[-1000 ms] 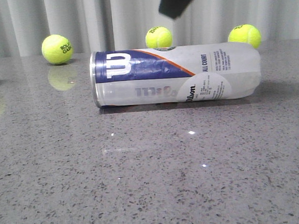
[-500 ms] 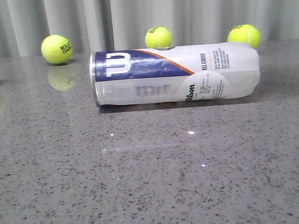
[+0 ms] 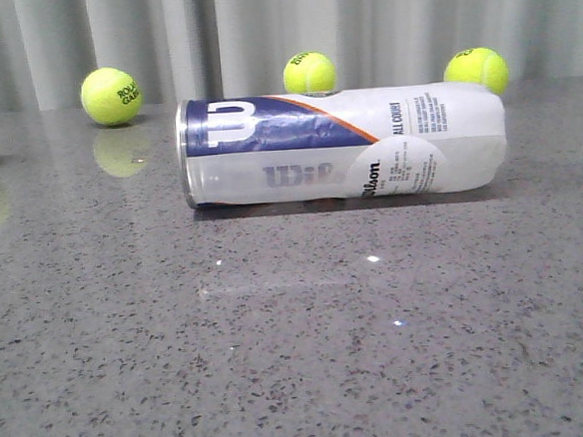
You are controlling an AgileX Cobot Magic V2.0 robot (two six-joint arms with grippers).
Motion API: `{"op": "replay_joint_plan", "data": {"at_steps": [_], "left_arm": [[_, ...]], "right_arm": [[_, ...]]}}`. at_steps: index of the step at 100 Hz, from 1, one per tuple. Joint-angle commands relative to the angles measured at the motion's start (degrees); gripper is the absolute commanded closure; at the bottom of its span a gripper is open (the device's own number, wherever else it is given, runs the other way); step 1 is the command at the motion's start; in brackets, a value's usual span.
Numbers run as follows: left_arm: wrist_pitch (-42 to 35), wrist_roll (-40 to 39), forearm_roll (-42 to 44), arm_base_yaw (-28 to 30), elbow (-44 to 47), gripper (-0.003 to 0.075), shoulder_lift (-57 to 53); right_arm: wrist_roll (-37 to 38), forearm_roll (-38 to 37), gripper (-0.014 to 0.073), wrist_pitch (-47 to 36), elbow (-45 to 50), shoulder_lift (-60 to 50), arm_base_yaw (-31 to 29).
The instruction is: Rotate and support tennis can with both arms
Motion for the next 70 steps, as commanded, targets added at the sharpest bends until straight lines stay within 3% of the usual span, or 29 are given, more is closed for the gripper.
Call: {"op": "replay_joint_plan", "data": {"at_steps": [1,30,70], "left_arm": [[-4.2,-0.4,-0.4,0.1,2.7,0.0741,-2.2],[-4.2,-0.4,-0.4,0.1,2.7,0.0741,-2.2],[-4.2,-0.4,-0.4,0.1,2.7,0.0741,-2.2]], "right_arm": [[0.9,-0.2,-0.0069,-9.2,5.1,-6.4,-1.8],[1.0,-0.1,-0.0069,-13.7,22.7,-26.0,-4.3],[6.4,0.6,-0.0069,-13.0,34.5,-41.2,-4.3]]}}
